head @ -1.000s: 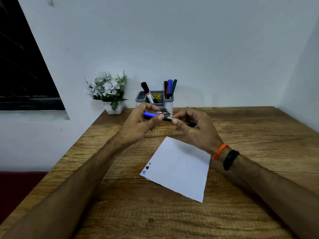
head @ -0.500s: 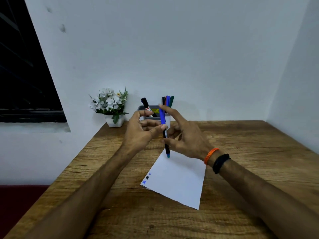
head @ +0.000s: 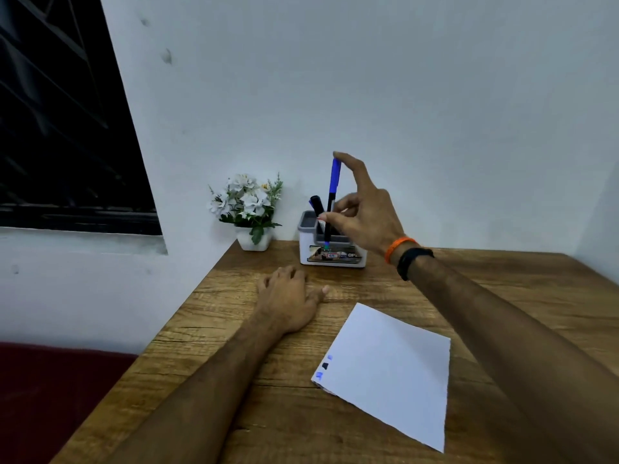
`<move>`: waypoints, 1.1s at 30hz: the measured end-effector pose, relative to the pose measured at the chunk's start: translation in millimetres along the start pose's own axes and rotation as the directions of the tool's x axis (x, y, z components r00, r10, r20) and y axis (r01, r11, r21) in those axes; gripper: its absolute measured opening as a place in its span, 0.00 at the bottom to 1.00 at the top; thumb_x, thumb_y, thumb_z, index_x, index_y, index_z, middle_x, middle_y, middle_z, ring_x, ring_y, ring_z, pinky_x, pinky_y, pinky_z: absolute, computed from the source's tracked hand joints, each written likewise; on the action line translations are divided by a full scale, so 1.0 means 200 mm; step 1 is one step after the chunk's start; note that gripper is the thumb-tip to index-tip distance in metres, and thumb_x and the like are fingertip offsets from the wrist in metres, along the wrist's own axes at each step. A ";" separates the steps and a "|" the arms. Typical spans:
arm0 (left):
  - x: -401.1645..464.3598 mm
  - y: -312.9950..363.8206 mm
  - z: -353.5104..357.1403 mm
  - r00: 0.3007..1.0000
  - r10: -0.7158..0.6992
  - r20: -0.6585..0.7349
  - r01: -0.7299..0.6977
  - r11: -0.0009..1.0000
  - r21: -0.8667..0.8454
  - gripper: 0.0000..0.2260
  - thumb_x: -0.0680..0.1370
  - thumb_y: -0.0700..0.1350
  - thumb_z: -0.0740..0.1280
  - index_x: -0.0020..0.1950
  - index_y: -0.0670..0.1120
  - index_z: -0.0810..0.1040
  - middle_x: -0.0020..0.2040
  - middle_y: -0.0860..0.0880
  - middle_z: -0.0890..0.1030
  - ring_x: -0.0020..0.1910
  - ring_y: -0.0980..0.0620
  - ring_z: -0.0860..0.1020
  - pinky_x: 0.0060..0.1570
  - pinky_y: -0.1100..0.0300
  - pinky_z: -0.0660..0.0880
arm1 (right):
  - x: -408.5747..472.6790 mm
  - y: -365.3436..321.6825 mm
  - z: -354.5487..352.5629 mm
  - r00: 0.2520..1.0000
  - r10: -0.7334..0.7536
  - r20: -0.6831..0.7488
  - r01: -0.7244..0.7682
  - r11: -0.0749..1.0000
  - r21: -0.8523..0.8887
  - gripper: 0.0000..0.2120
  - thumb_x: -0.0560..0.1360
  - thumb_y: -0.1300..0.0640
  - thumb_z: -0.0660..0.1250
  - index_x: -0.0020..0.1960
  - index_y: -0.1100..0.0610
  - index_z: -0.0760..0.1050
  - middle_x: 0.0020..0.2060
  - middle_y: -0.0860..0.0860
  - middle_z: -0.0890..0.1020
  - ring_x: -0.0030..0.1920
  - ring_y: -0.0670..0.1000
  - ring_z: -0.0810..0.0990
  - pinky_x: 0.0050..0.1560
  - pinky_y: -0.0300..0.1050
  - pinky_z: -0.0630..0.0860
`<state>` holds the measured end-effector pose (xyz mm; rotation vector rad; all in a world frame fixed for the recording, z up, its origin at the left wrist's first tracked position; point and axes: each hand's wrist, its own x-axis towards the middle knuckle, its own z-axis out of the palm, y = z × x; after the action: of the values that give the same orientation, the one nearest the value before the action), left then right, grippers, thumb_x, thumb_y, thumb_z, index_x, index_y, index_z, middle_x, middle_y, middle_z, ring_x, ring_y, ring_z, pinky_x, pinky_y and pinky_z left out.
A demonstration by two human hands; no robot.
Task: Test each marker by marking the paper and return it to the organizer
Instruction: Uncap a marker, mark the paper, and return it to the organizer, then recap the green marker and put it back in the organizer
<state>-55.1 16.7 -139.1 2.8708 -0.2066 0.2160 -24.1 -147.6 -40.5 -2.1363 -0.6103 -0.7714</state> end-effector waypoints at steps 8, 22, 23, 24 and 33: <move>0.03 -0.04 0.04 0.999 -0.005 -0.034 0.005 1.000 -0.001 0.29 0.78 0.66 0.53 0.71 0.48 0.68 0.74 0.45 0.65 0.74 0.46 0.61 0.71 0.41 0.55 | 0.23 0.02 0.24 0.996 -0.014 -0.088 0.004 0.994 -0.109 0.46 0.69 0.56 0.77 0.77 0.41 0.53 0.38 0.48 0.86 0.37 0.50 0.84 0.46 0.50 0.83; 0.04 -0.05 0.04 1.000 -0.014 -0.023 0.015 1.000 0.005 0.30 0.78 0.66 0.53 0.72 0.47 0.66 0.75 0.45 0.64 0.75 0.46 0.60 0.72 0.42 0.54 | 0.23 0.08 0.27 0.999 0.035 0.037 -0.024 0.966 -0.258 0.15 0.74 0.55 0.71 0.61 0.50 0.79 0.58 0.53 0.81 0.59 0.55 0.78 0.62 0.51 0.73; 0.04 -0.05 0.04 1.000 -0.013 -0.023 0.013 1.000 0.006 0.30 0.78 0.66 0.53 0.72 0.48 0.66 0.75 0.45 0.64 0.74 0.46 0.60 0.72 0.42 0.54 | 0.22 0.08 0.25 0.999 0.037 0.027 -0.029 0.972 -0.233 0.16 0.74 0.55 0.71 0.62 0.50 0.79 0.59 0.52 0.81 0.60 0.54 0.78 0.64 0.51 0.73; 0.03 -0.05 0.04 1.000 -0.011 -0.024 0.011 1.000 0.006 0.30 0.78 0.66 0.53 0.72 0.48 0.66 0.75 0.45 0.64 0.74 0.46 0.60 0.72 0.42 0.54 | 0.22 0.08 0.24 0.999 0.040 0.013 -0.037 0.979 -0.201 0.17 0.74 0.56 0.71 0.62 0.50 0.78 0.59 0.52 0.81 0.61 0.53 0.78 0.65 0.51 0.72; 0.03 -0.03 0.01 1.000 0.011 -0.018 -0.011 1.000 -0.006 0.28 0.79 0.65 0.53 0.71 0.49 0.69 0.74 0.47 0.66 0.73 0.48 0.63 0.71 0.43 0.56 | 0.06 0.12 0.01 0.991 0.077 -0.113 -0.090 0.989 -0.115 0.13 0.72 0.57 0.73 0.56 0.55 0.80 0.48 0.48 0.84 0.47 0.47 0.81 0.53 0.44 0.78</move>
<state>-48.6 21.3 -142.3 2.8613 -0.2189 0.2430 0.7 -158.2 -46.3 -2.1967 -0.4234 -0.8906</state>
